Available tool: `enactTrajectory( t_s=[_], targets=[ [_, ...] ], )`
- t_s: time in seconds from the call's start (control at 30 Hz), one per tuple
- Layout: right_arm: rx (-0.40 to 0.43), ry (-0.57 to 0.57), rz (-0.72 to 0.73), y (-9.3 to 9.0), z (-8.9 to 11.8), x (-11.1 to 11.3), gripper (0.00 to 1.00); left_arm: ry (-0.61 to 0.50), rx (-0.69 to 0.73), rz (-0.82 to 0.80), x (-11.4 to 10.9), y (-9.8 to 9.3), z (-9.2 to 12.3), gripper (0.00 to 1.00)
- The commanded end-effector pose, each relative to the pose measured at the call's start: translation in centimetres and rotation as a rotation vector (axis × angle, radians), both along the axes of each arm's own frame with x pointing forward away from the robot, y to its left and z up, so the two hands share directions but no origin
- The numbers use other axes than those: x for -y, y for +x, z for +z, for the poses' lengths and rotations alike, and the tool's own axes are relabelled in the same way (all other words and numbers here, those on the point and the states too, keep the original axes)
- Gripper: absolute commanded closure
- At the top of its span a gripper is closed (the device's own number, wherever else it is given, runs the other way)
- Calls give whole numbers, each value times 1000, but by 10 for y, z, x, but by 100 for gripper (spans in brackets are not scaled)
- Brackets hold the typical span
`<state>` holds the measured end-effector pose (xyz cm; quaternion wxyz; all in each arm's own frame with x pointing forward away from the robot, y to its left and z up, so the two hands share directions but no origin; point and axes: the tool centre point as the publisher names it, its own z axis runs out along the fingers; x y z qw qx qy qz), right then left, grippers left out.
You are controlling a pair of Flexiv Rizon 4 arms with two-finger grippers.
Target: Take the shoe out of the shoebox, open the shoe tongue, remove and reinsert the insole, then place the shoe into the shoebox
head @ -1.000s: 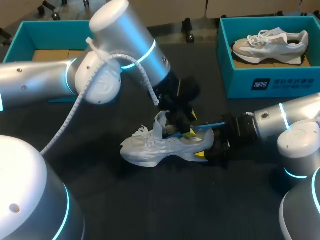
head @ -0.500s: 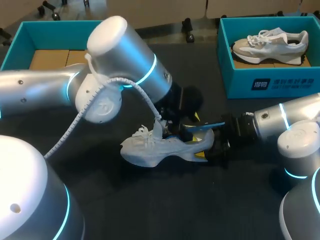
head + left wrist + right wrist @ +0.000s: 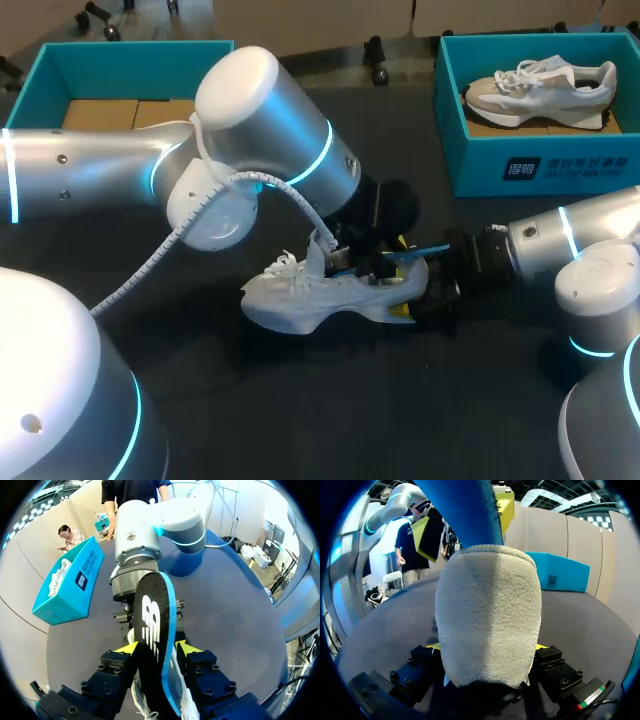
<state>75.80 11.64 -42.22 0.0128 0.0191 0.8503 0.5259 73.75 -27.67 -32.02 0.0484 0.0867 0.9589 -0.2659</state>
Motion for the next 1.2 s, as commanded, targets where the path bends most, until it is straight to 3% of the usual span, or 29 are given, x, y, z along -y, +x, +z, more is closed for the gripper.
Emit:
enactTrajectory(
  t_s=[0.03, 0.13, 0.37, 0.97, 1.2],
  targets=[
    [-1, -5, -1, 0, -2, -1, 100, 5, 4, 8, 0, 2, -3, 71],
    [-1, -5, -1, 0, -2, -1, 100, 8, 4, 18, -1, 3, -3, 100],
    [-1, -5, -1, 0, -2, -1, 100, 1, -24, 65, -2, -2, 10, 100],
    [-1, -5, -1, 0, -2, -1, 100, -25, -206, 192, 14, -2, 80, 100],
    [-1, -5, -1, 0, -2, -1, 100, -101, -299, 230, 15, -3, 111, 100]
  ],
)
